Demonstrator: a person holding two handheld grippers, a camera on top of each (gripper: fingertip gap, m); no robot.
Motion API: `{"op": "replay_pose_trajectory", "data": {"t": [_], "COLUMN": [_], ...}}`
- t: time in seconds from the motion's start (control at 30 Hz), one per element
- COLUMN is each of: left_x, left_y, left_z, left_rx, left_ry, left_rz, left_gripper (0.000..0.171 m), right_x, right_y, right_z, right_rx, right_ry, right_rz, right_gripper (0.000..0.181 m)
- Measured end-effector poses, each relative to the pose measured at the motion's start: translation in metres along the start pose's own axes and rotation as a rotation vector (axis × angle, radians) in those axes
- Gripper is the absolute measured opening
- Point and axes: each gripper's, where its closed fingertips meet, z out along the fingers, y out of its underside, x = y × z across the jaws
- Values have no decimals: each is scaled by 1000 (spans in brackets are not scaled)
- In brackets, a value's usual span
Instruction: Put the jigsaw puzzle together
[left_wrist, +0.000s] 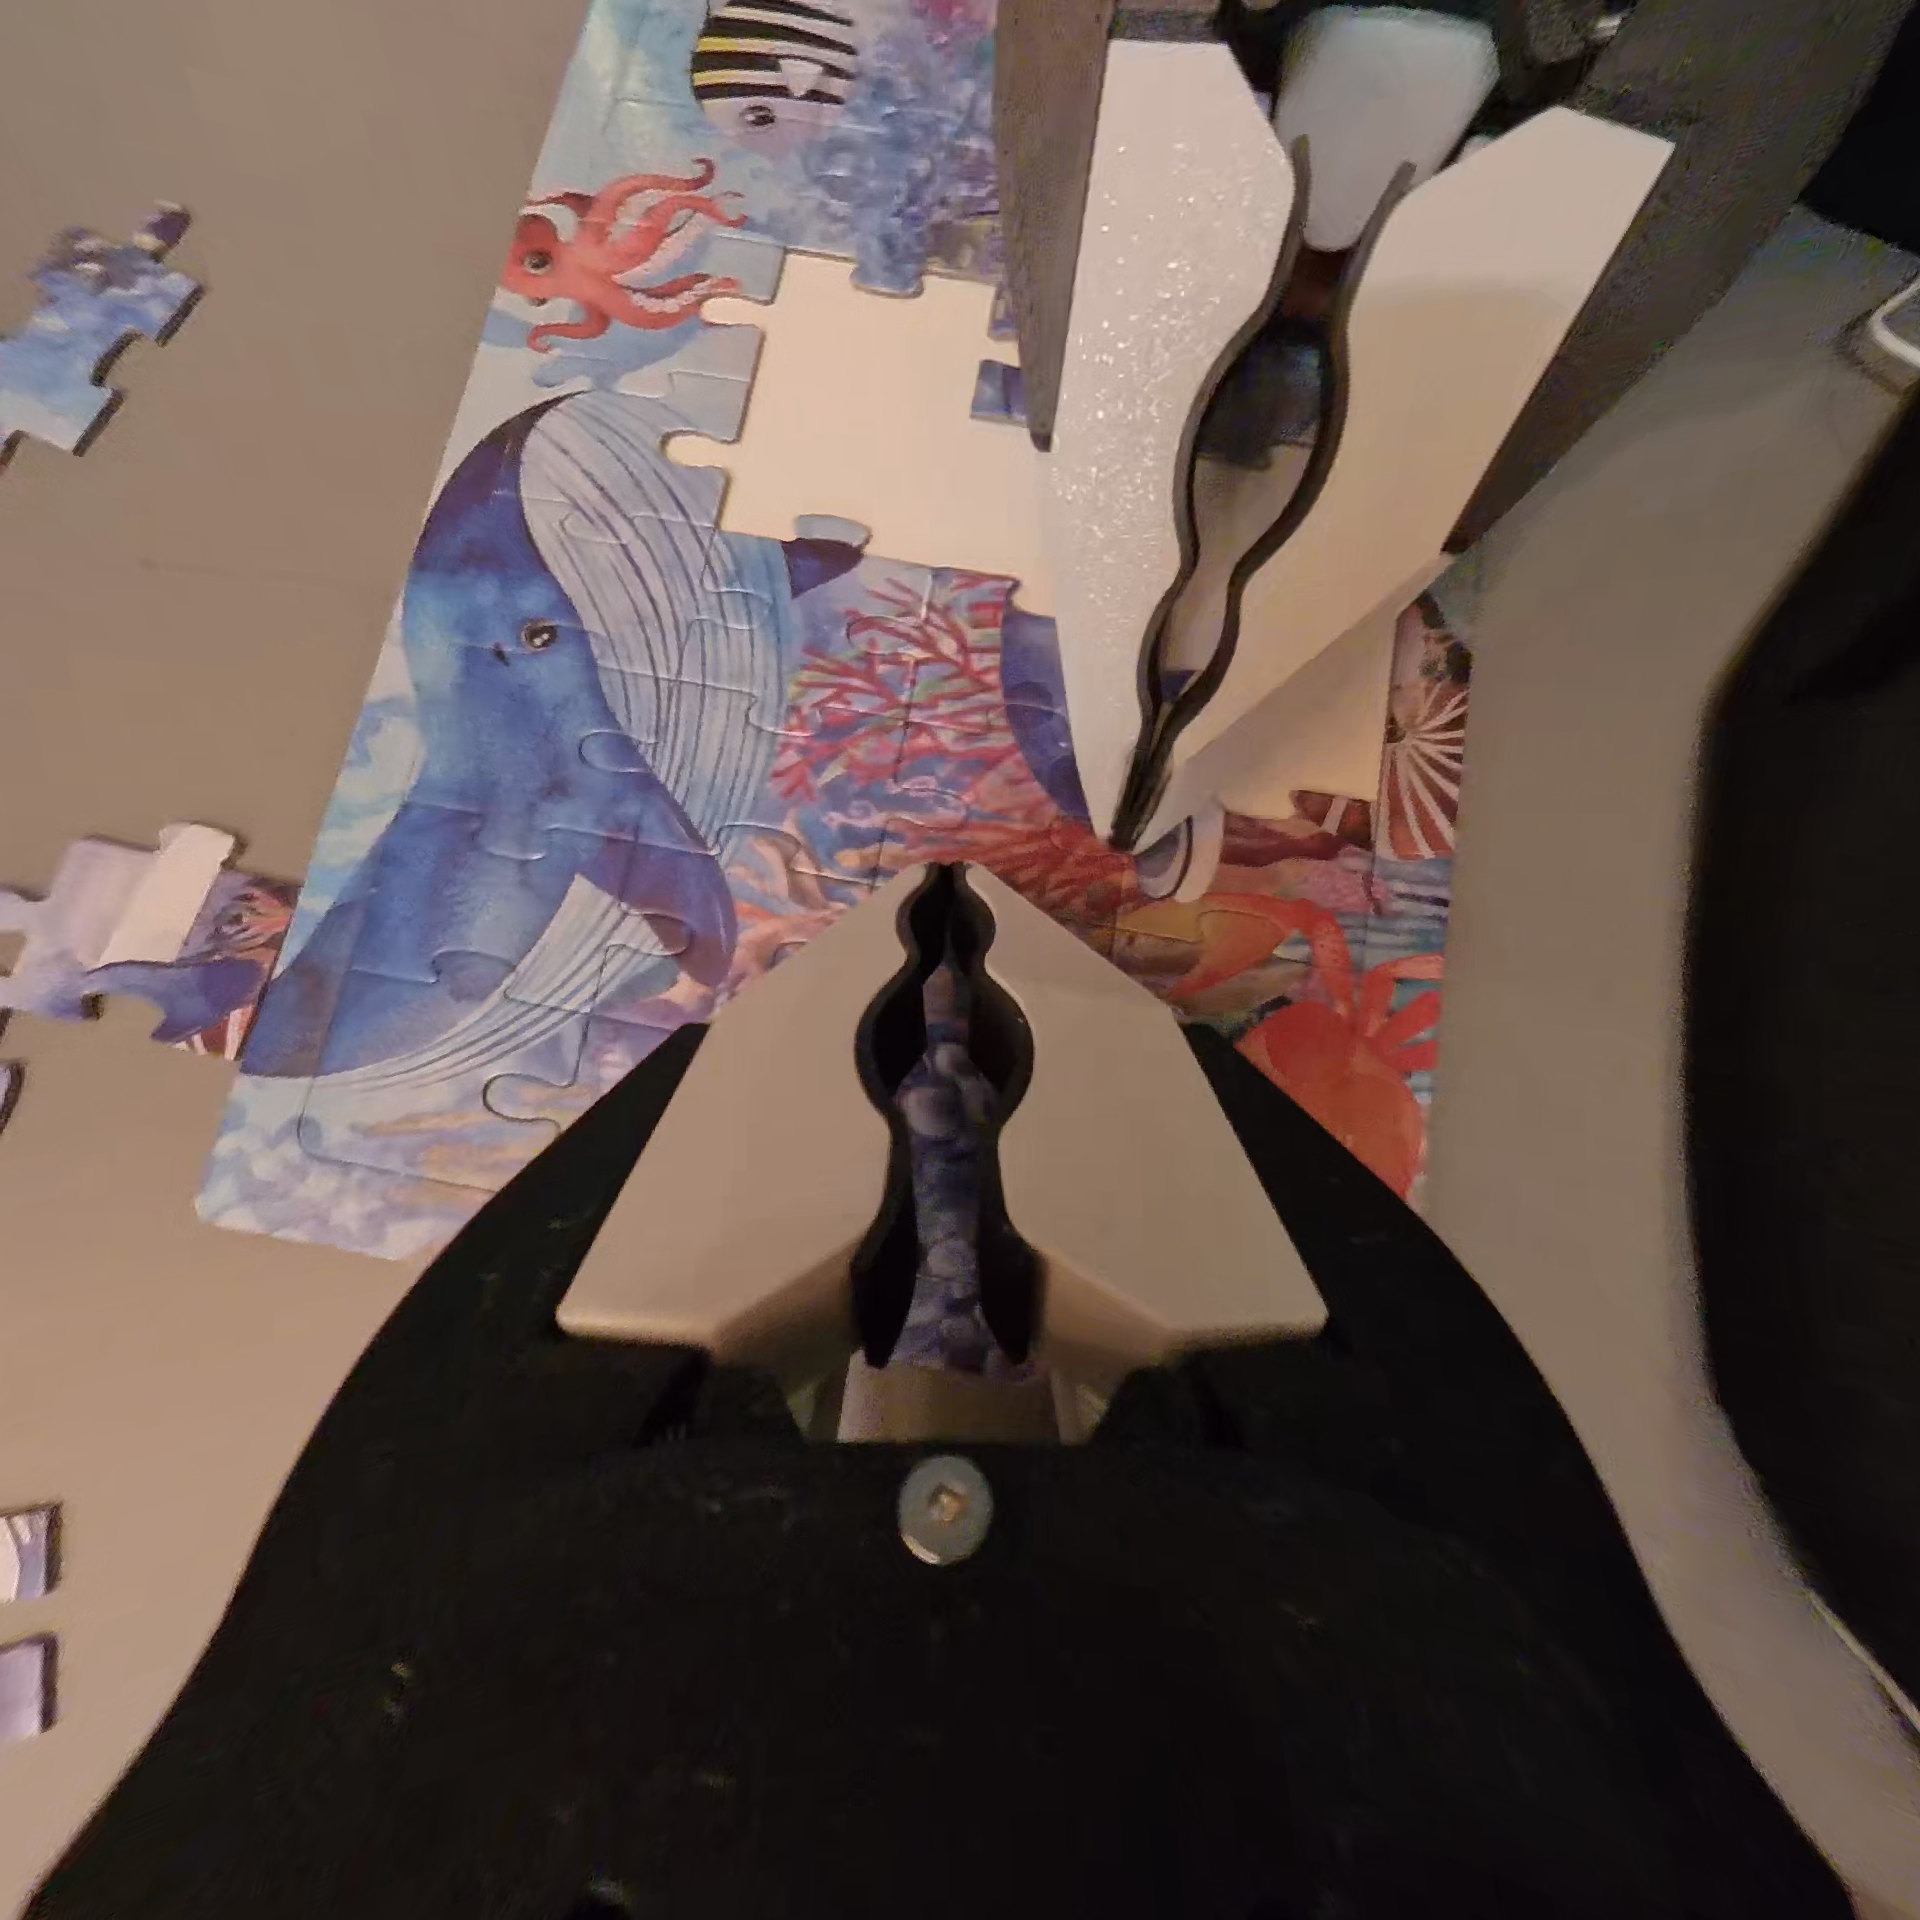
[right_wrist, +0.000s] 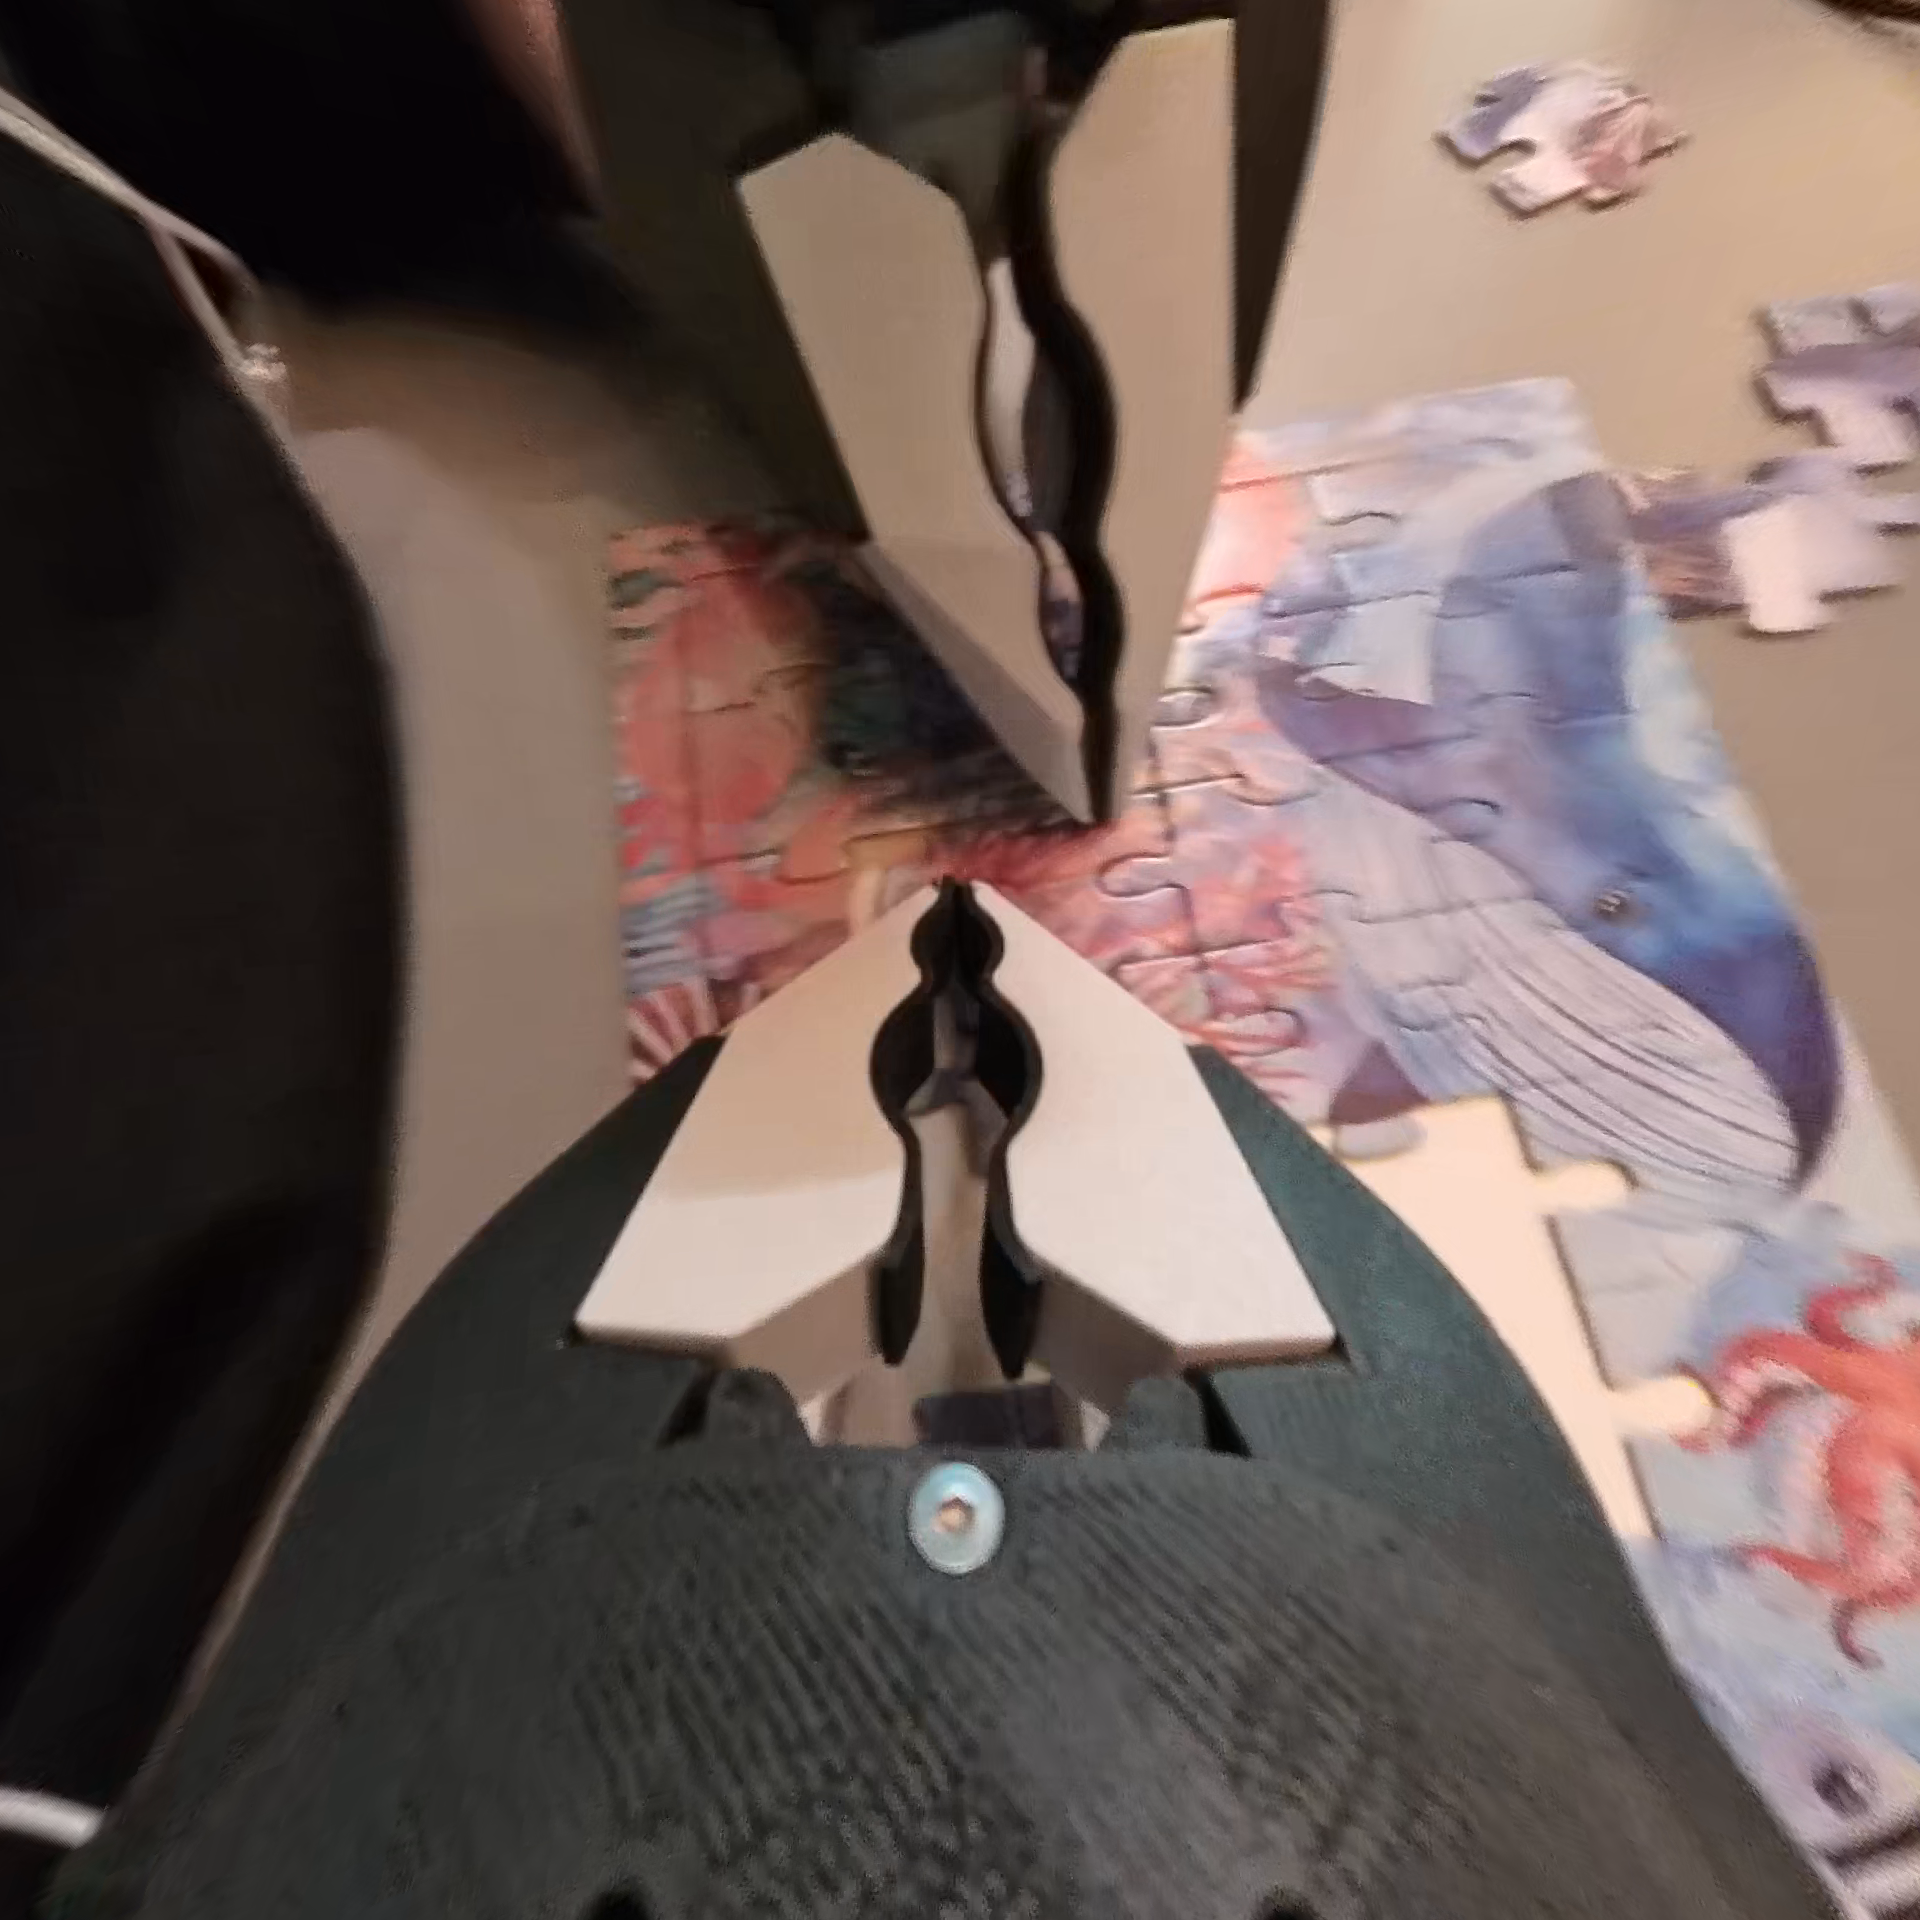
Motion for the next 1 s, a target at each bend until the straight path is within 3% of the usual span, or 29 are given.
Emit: {"op": "replay_pose_trajectory", "data": {"t": [0.13, 0.23, 0.27, 0.4, 0.43, 0.5, 0.6, 0.67, 0.73, 0.8, 0.9, 1.0], "left_x": [17, 14, 4, -33, -42, -46, -11, 0, 0, 2, 1, 2], "left_y": [0, 1, 2, 13, 15, 10, -11, -7, 9, 3, 4, 3], "left_z": [-1, -2, -2, -12, -16, -23, -28, -19, -5, -5, -4, -5], "left_rx": [7, -4, -9, -33, -31, 26, 157, 117, 2, 20, 10, 22], "left_ry": [122, 111, 56, -120, -167, -166, 79, 127, 79, 47, 38, 46], "left_rz": [-16, -45, -58, -114, -120, -132, -116, -116, -61, -28, -18, -17], "left_gripper": [0, 0, 0, 0, 0, 0, 0, 0, 1, 0, 0, 0], "right_x": [50, 13, 18, 85, 84, 62, 27, 31, 34, 31, 30, 31], "right_y": [5, 1, 1, 24, 24, 10, -12, 5, 1, -8, 7, 0], "right_z": [-10, -2, -2, -36, -37, -30, -24, -14, -16, -22, -15, -23], "right_rx": [-37, -21, -15, -119, -104, 11, 136, 20, 25, 81, 17, 61], "right_ry": [328, 76, 92, 527, 516, 353, 139, 176, 229, 226, 171, 193], "right_rz": [0, 44, 77, 37, 43, 81, 74, 61, 27, 15, 79, 61], "right_gripper": [0, 0, 0, 0, 0, 0, 0, 0, 0, 0, 0, 0]}}
